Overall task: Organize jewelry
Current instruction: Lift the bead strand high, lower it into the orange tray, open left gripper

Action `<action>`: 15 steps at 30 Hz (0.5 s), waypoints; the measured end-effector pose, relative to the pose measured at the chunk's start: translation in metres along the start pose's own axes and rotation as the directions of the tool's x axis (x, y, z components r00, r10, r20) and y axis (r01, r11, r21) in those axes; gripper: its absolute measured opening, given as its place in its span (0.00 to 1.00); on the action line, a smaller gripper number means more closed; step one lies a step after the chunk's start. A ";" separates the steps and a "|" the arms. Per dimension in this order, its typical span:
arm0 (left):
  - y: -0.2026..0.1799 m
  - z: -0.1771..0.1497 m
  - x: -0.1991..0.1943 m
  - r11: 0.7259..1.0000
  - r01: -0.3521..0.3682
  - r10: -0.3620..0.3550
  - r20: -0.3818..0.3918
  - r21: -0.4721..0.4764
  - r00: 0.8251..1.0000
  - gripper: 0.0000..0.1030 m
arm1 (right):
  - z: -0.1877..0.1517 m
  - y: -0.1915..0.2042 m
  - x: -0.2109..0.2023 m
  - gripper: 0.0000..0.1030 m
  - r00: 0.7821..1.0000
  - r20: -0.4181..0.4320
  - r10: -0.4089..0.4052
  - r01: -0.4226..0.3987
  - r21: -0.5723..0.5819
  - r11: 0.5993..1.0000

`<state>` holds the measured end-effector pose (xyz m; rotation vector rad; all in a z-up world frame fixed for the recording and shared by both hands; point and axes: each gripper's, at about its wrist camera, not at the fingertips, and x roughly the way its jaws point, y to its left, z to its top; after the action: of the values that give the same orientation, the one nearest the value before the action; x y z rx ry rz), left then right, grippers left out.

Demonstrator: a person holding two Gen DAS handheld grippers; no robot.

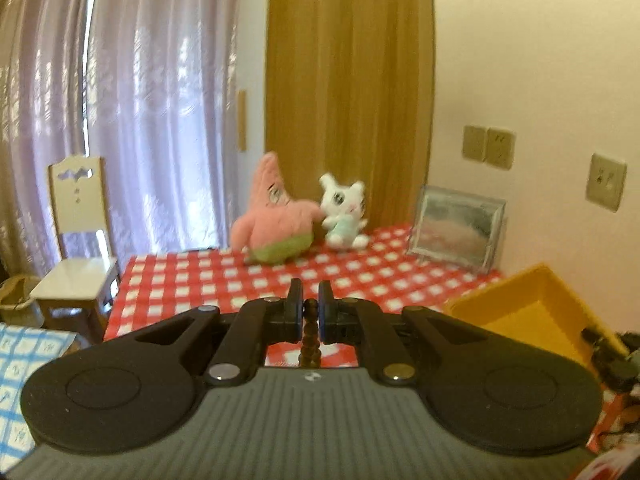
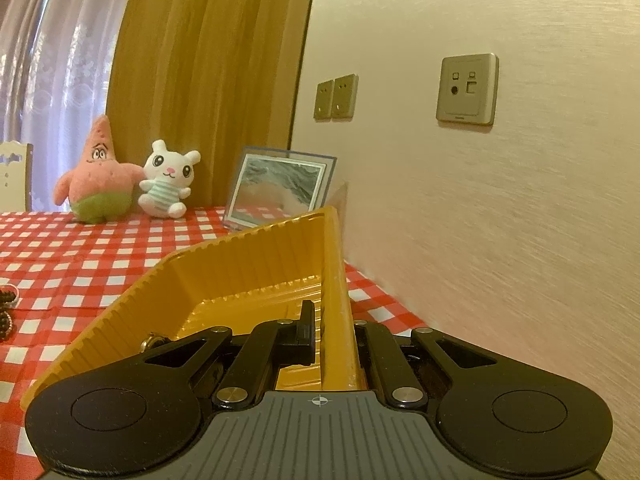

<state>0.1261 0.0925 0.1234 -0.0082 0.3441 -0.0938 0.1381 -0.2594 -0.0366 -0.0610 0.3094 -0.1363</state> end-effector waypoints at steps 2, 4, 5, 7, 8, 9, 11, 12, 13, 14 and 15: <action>-0.005 0.007 -0.003 1.000 0.027 -0.027 0.018 -0.001 0.999 0.06 | 0.000 0.000 0.000 0.05 1.000 0.002 0.004 -0.004 0.000 1.000; -0.011 0.012 -0.004 0.998 0.057 -0.057 0.032 0.002 0.998 0.06 | 0.001 0.001 -0.001 0.05 1.000 0.004 0.006 -0.006 -0.002 1.000; -0.016 0.015 -0.004 0.997 0.073 -0.073 0.038 0.002 0.997 0.06 | 0.001 0.001 -0.001 0.05 1.000 0.004 0.007 -0.007 -0.002 1.000; -0.022 0.020 -0.002 0.994 0.110 -0.110 0.048 0.000 0.993 0.06 | 0.001 0.001 -0.001 0.05 1.000 0.003 0.009 -0.009 -0.001 1.000; -0.027 0.022 0.000 0.991 0.131 -0.131 0.052 -0.002 0.990 0.06 | 0.001 0.000 -0.001 0.05 1.000 0.004 0.010 -0.010 -0.001 1.000; -0.032 0.025 0.001 0.988 0.156 -0.155 0.058 -0.005 0.986 0.06 | 0.001 0.001 -0.001 0.05 1.000 0.004 0.011 -0.011 -0.002 1.000; -0.045 0.031 0.006 0.975 0.221 -0.219 0.070 -0.015 0.973 0.06 | 0.001 0.001 -0.001 0.05 1.000 0.003 0.010 -0.010 -0.001 1.000; -0.052 0.034 0.008 0.968 0.251 -0.249 0.077 -0.018 0.966 0.06 | 0.001 0.001 -0.001 0.05 1.000 0.004 0.011 -0.011 -0.002 1.000; -0.059 0.037 0.010 0.960 0.280 -0.278 0.083 -0.018 0.957 0.06 | 0.001 0.001 -0.001 0.05 1.000 0.005 0.011 -0.011 -0.003 1.000; -0.069 0.040 0.014 0.948 0.316 -0.314 0.089 -0.019 0.945 0.06 | 0.001 0.001 -0.002 0.05 1.000 0.005 0.012 -0.012 -0.004 1.000; -0.077 0.042 0.017 0.937 0.347 -0.344 0.092 -0.020 0.934 0.06 | 0.001 0.001 -0.002 0.05 1.000 0.005 0.013 -0.013 -0.004 1.000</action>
<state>0.1490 0.0144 0.1588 -0.1092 0.2539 -0.4362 0.1370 -0.2581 -0.0352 -0.0632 0.3049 -0.1231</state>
